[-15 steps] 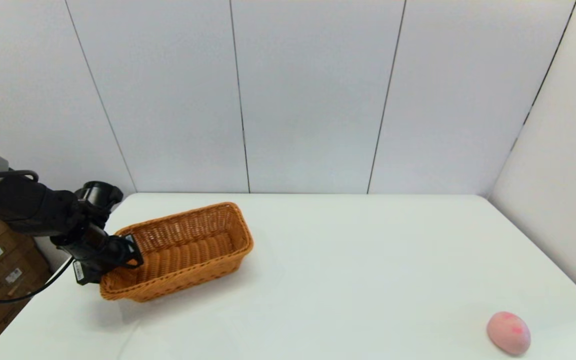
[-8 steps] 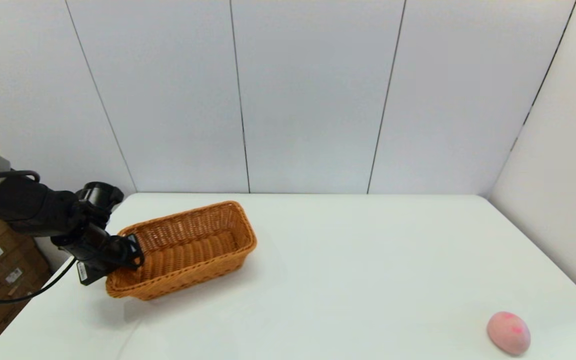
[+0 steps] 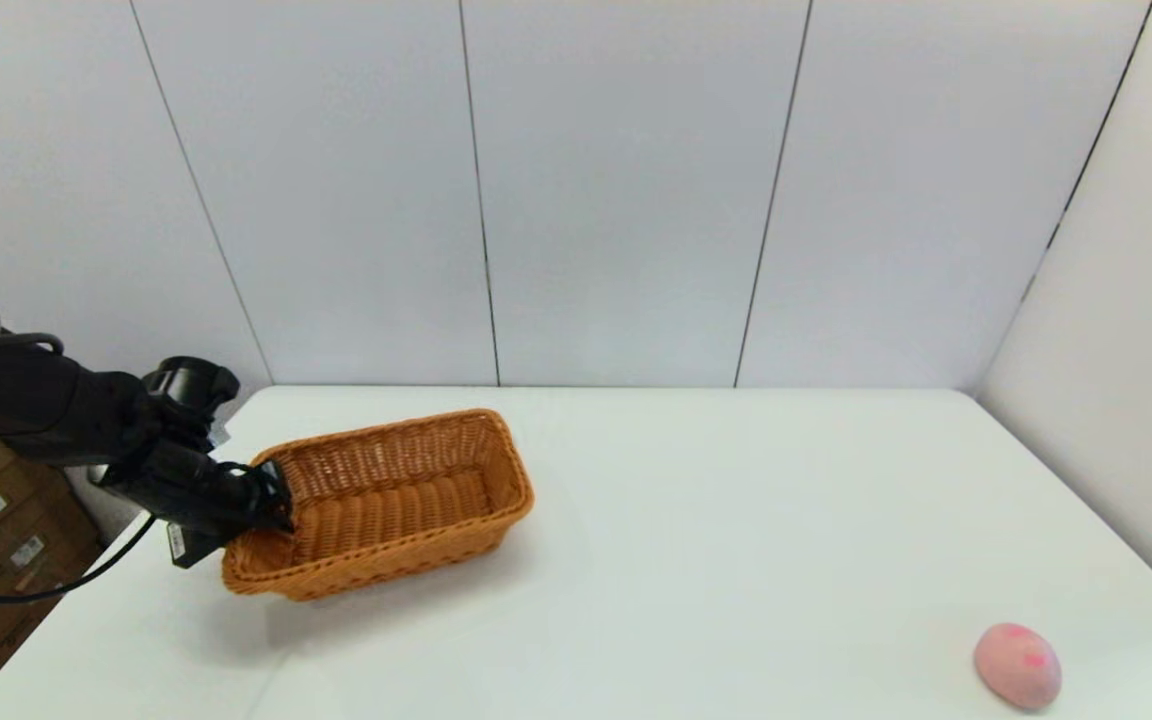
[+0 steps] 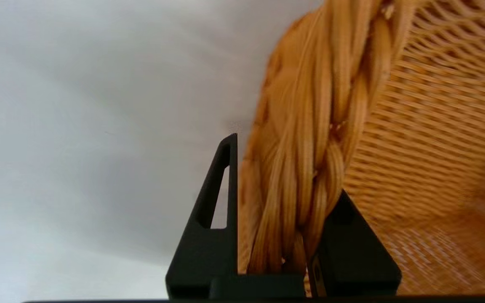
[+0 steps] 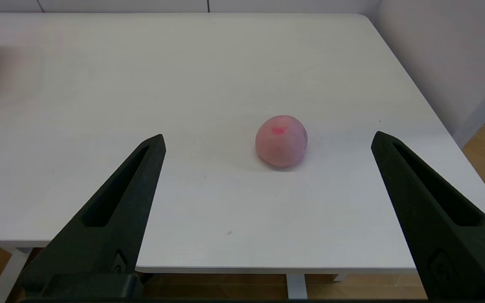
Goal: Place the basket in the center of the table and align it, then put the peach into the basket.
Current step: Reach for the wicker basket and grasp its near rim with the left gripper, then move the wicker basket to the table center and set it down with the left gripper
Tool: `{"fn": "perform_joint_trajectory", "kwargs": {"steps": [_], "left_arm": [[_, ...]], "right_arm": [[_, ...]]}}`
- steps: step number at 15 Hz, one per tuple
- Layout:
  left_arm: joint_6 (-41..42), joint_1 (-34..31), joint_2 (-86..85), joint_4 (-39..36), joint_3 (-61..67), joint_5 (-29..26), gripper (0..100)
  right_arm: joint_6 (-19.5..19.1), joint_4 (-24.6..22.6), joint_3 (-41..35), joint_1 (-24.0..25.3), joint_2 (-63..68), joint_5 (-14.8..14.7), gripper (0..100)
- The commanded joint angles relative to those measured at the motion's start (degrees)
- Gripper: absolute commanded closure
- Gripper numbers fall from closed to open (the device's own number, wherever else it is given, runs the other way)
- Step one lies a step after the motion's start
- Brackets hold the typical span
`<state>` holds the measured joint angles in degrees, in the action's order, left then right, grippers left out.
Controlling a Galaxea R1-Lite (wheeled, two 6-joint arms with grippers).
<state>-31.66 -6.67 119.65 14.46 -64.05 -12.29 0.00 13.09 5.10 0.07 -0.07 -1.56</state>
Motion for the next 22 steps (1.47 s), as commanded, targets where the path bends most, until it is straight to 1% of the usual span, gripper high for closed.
{"fn": "perform_joint_trajectory", "kwargs": {"steps": [1,3,7,9,11,16,20,22], "left_arm": [[-0.3,-0.2,-2.1,2.3,-1.7,-3.0,100],[-0.2,-0.1,-3.5,3.6,-2.3,-5.7,100],[-0.1,0.1,-6.0,12.8,-7.5,-15.0,100],[-0.2,1.4,-6.6,13.1,-8.4,-15.2,100],[-0.5,4.3,-7.2,13.2,-8.5,-15.1,100],[-0.5,16.3,-5.3,13.4,-11.1,-14.6,100],[3.1,25.7,-0.6,13.9,-13.2,-11.6,100],[4.1,29.2,1.5,14.5,-13.8,-11.2,100]], "right_arm": [[0.0,0.1,0.0,0.0,0.0,0.0,0],[-0.1,0.1,0.0,0.0,0.0,0.0,0],[-0.1,0.2,0.0,0.0,0.0,0.0,0],[-0.1,0.2,0.0,0.0,0.0,0.0,0],[-0.1,0.2,0.0,0.0,0.0,0.0,0],[-0.1,0.2,0.0,0.0,0.0,0.0,0],[-0.1,0.2,0.0,0.0,0.0,0.0,0],[-0.1,0.2,0.1,0.0,0.0,0.0,0]]}}
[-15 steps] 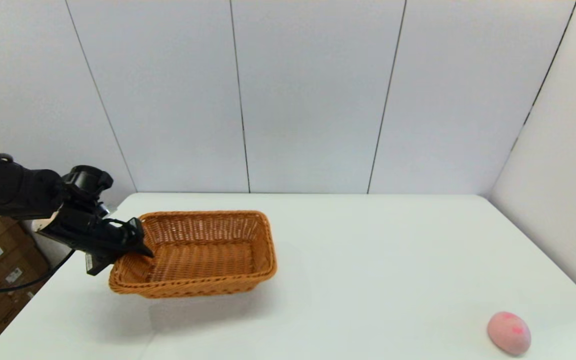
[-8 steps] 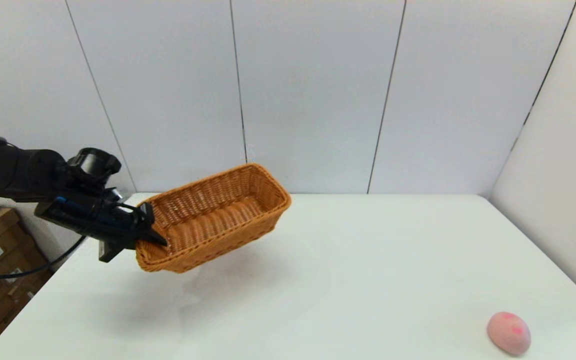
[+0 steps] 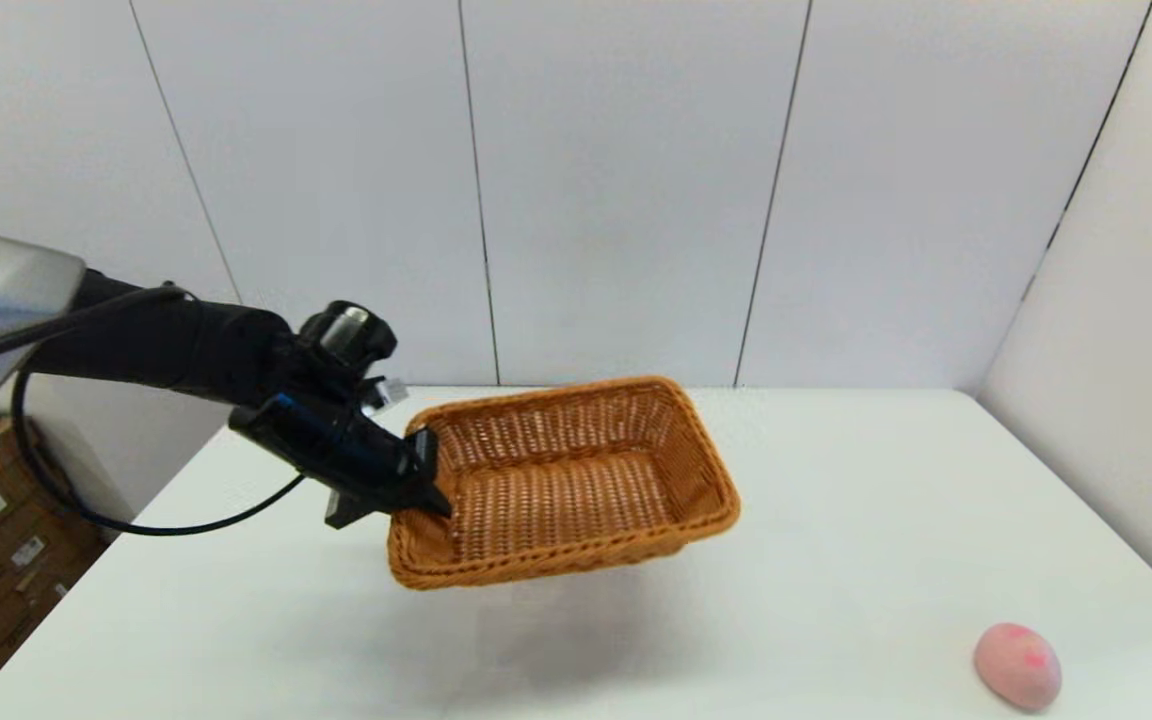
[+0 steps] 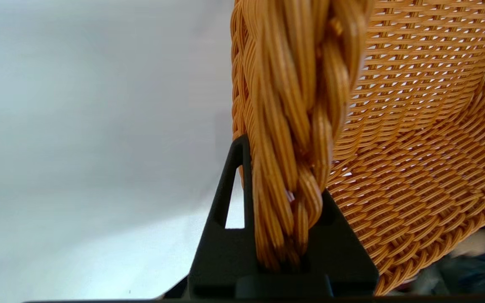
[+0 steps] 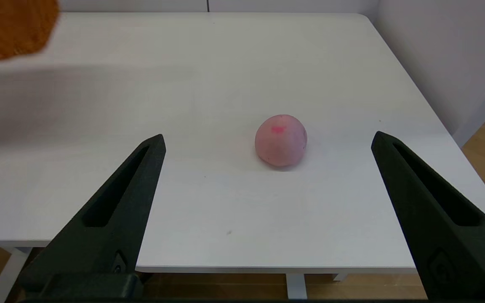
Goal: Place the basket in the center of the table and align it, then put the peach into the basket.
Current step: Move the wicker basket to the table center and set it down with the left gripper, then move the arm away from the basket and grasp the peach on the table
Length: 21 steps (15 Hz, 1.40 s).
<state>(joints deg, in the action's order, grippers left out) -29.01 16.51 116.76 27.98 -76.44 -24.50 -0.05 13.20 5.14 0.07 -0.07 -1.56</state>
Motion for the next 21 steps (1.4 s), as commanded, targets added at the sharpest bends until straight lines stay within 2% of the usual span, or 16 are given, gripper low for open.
{"fn": "perform_joint_trajectory", "kwargs": {"steps": [1,6,7,11,14,17,21], "left_arm": [[2.9,7.2,5.4,1.2,-1.3,1.9,100],[3.5,9.2,8.7,1.1,-1.3,2.7,100],[3.4,9.2,8.7,1.1,-1.3,2.7,0],[3.4,8.9,8.4,0.9,-1.5,3.5,0],[3.6,6.3,4.6,0.8,-1.6,7.1,0],[7.0,-0.2,-4.3,2.5,-1.1,11.1,0],[12.9,-9.7,-19.1,11.3,0.1,12.6,0]], "right_arm": [[0.0,0.1,0.0,0.0,0.0,0.0,0],[0.0,0.1,0.0,0.0,0.0,0.0,0],[0.0,0.1,0.0,0.0,0.0,0.0,0],[0.0,0.1,0.0,0.0,0.0,0.0,0],[0.0,0.1,0.0,0.0,0.0,0.0,0],[0.0,0.1,0.0,0.0,0.0,0.0,0],[0.0,0.1,0.0,0.0,0.0,0.0,0]]}}
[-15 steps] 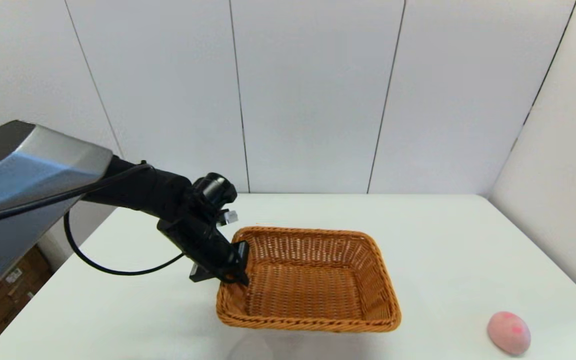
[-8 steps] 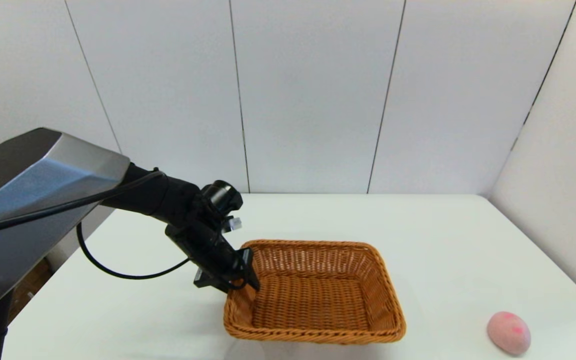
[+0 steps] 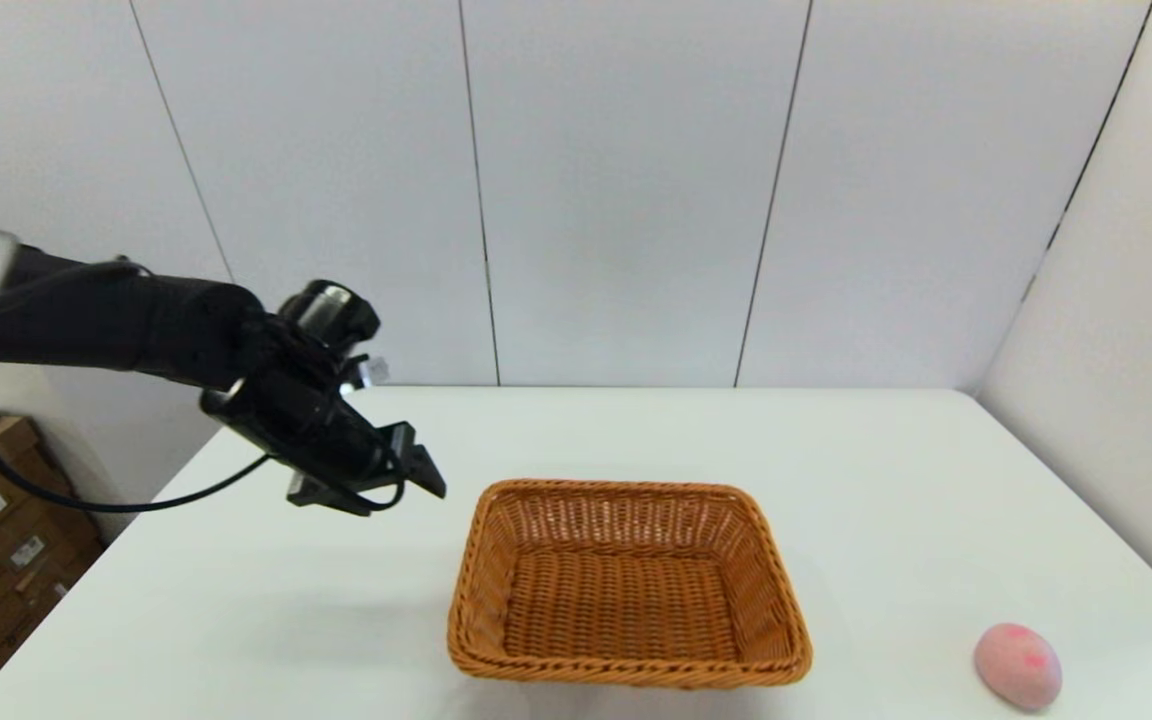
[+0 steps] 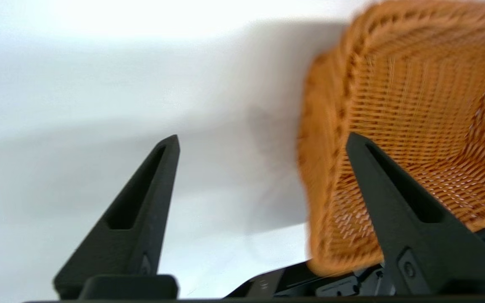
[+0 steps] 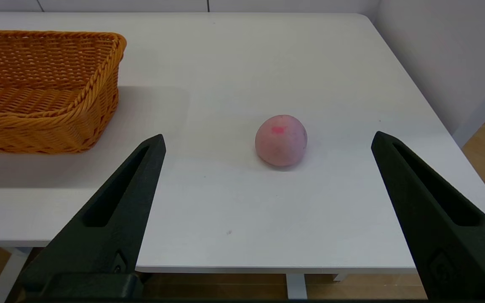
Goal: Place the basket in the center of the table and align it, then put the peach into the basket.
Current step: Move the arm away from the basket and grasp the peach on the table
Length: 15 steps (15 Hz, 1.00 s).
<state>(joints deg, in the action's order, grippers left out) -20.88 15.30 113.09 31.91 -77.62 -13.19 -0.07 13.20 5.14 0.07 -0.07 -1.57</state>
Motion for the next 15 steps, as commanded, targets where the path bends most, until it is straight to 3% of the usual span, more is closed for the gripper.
{"fn": "perform_joint_trajectory", "kwargs": {"steps": [1,3,9,15], "left_arm": [[5.1,-9.8,-20.6,9.0,3.0,1.9,0],[4.8,-10.0,-32.5,8.7,10.8,6.6,0],[5.1,-10.0,-66.2,8.8,29.7,7.5,0],[5.2,-10.1,-87.3,9.0,42.5,16.0,0]], "right_arm": [[0.0,0.1,0.0,0.0,0.0,0.0,0],[0.0,0.1,0.0,0.0,0.0,0.0,0],[0.1,0.0,0.0,0.0,0.0,0.0,0],[0.1,0.0,0.0,0.0,0.0,-0.1,0]]}}
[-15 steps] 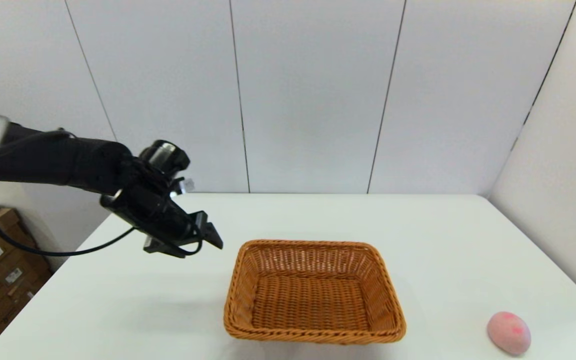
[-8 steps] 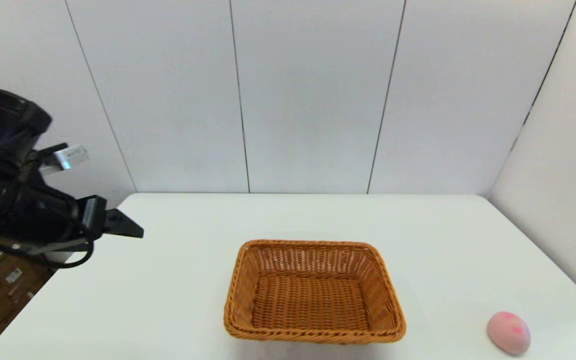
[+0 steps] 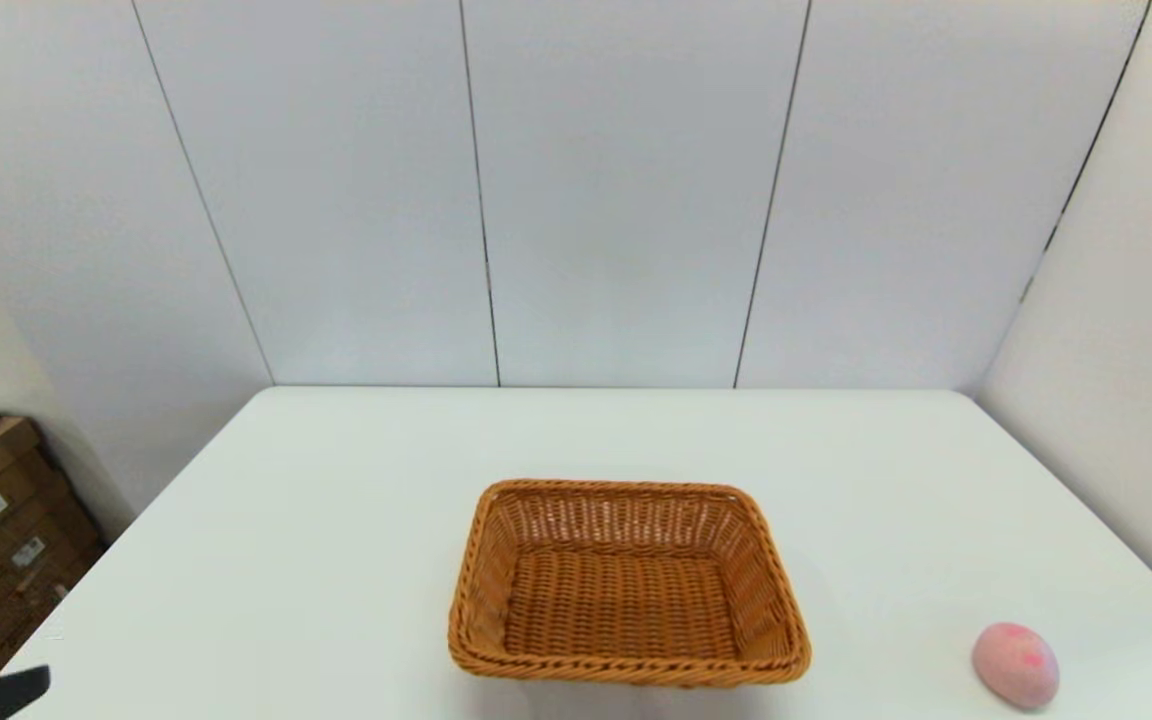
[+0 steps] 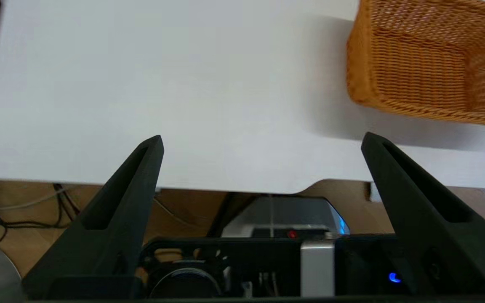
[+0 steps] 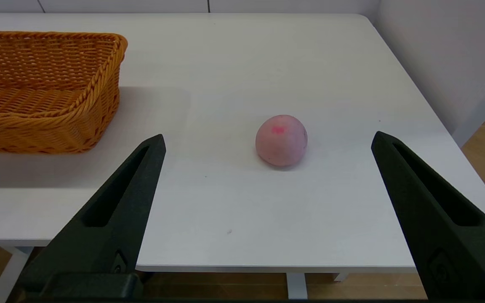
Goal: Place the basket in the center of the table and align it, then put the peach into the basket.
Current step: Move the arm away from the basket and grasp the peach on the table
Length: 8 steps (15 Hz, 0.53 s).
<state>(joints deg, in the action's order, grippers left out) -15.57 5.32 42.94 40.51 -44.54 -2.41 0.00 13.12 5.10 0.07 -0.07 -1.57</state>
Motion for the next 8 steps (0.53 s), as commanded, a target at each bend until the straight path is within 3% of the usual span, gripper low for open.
{"fn": "perform_joint_trajectory", "kwargs": {"steps": [1,5,8], "left_arm": [[-0.1,-0.1,-19.4,0.4,10.8,7.1,0],[0.7,-1.0,-24.8,0.1,14.7,12.8,0],[6.3,-3.0,-29.7,-0.6,18.9,15.0,0]], "right_arm": [[0.0,0.1,0.0,0.0,0.0,0.0,0],[0.0,0.1,0.0,0.0,0.0,0.0,0],[0.0,0.2,0.0,0.0,0.0,-0.1,0]]}}
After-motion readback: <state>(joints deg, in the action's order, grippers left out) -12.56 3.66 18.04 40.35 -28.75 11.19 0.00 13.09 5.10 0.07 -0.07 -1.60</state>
